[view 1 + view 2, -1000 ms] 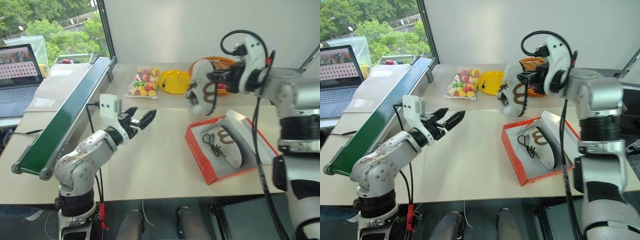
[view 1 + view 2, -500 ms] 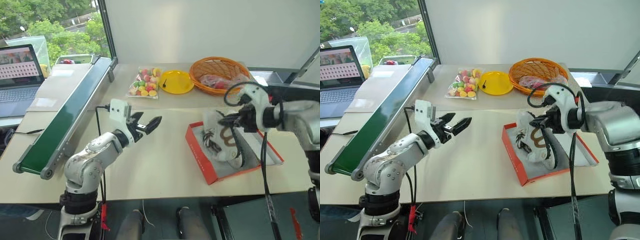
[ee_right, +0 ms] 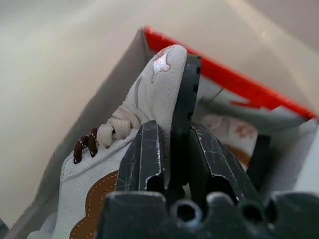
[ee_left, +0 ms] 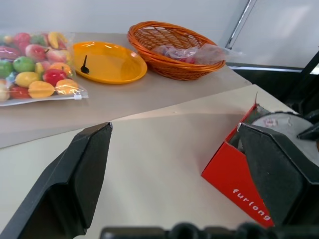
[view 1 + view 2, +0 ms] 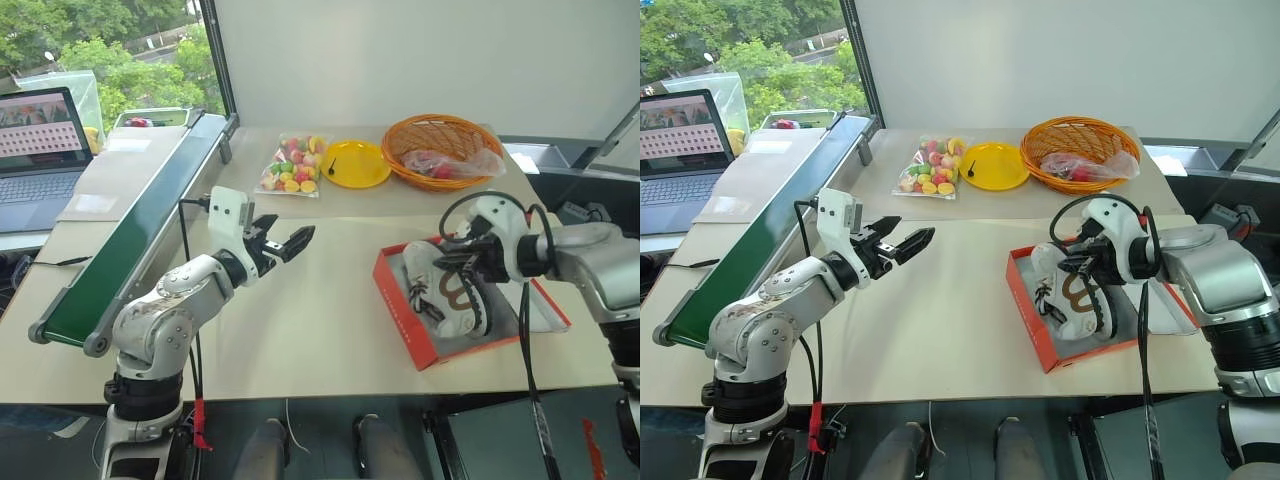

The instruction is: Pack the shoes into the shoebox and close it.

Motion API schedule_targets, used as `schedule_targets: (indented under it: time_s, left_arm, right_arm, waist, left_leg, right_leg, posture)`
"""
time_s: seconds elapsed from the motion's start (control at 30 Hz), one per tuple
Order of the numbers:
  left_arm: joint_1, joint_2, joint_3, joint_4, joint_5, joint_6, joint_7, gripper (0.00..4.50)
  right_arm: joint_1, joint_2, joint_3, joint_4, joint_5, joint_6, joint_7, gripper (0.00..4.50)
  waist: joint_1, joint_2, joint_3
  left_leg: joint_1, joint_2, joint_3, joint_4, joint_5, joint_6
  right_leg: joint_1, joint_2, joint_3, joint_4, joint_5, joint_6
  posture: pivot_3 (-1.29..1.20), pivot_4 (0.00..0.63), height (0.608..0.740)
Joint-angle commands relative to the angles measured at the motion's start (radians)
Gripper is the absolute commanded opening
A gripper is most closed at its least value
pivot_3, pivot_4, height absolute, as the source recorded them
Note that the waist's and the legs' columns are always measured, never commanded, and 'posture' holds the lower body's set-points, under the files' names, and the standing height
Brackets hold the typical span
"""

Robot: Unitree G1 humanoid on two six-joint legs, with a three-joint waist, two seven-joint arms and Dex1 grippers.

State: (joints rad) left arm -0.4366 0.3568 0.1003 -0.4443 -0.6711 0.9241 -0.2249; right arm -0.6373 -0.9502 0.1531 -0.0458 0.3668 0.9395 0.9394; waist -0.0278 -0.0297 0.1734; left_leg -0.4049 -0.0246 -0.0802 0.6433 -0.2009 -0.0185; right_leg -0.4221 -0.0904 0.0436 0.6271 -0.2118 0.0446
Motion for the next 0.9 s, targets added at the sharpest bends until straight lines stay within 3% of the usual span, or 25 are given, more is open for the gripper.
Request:
schedule_targets:
  time_s: [0.03,0.23,0.3,0.37,0.53,0.63,0.9]
  left_arm:
    - [-0.029,0.033,0.046,-0.055,-0.021,0.021,0.003,4.33]
    - [-0.037,0.086,0.039,-0.074,-0.021,0.045,-0.035,4.33]
    - [-0.04,0.109,0.032,-0.074,-0.015,0.043,-0.055,4.37]
    - [-0.045,0.138,0.025,-0.067,-0.013,0.034,-0.087,4.37]
    - [-0.042,0.191,-0.014,-0.064,-0.005,0.009,-0.171,4.37]
    - [-0.041,0.202,-0.04,-0.06,-0.006,-0.007,-0.22,4.37]
    - [-0.029,0.295,-0.146,0.004,0.051,-0.095,-0.435,4.37]
  right_arm:
    - [0.043,0.002,0.007,-0.017,-0.032,-0.068,0.011,0.31]
    - [0.096,0.063,0.022,0.0,-0.067,-0.112,-0.017,0.31]
    - [0.102,0.081,0.024,0.016,-0.083,-0.127,-0.026,1.28]
    - [0.101,0.096,0.021,0.032,-0.094,-0.138,-0.033,1.59]
    - [0.081,0.11,-0.001,0.022,-0.095,-0.129,-0.037,3.56]
    - [0.064,0.088,-0.025,-0.003,-0.093,-0.111,-0.039,4.45]
    - [-0.008,-0.031,-0.185,-0.133,0.044,0.08,0.019,4.45]
  waist:
    - [0.003,0.0,0.0]
    - [0.006,0.0,0.0]
    - [0.005,0.0,0.0]
    - [0.007,0.0,0.0]
    - [0.008,0.0,0.0]
    - [0.009,0.0,0.0]
    - [0.008,0.0,0.0]
  left_leg:
    - [0.0,0.0,0.0,0.0,0.0,0.0]
    - [0.0,0.0,0.0,0.0,0.0,0.0]
    - [0.0,0.0,0.0,0.0,0.0,0.0]
    - [0.001,0.0,0.0,0.0,0.0,0.0]
    - [0.001,0.0,0.0,0.0,0.0,0.0]
    - [0.0,0.0,0.0,0.0,0.0,0.0]
    - [0.001,0.0,0.0,0.0,0.0,0.0]
  right_leg:
    - [0.0,0.0,0.0,0.0,0.0,0.0]
    - [0.0,0.0,0.0,0.0,0.0,0.0]
    - [0.0,0.0,0.0,0.001,0.0,0.0]
    - [0.0,0.0,0.0,0.001,0.0,0.0]
    - [0.0,0.0,0.0,0.001,0.0,0.0]
    - [0.0,0.0,0.0,0.001,0.0,0.0]
    - [0.0,0.0,0.0,0.001,0.0,0.0]
  posture:
    - [0.0,0.15,0.74]
    - [0.0,0.15,0.74]
    - [0.0,0.15,0.74]
    - [0.0,0.15,0.74]
    - [0.0,0.15,0.74]
    - [0.0,0.15,0.74]
    - [0.0,0.15,0.74]
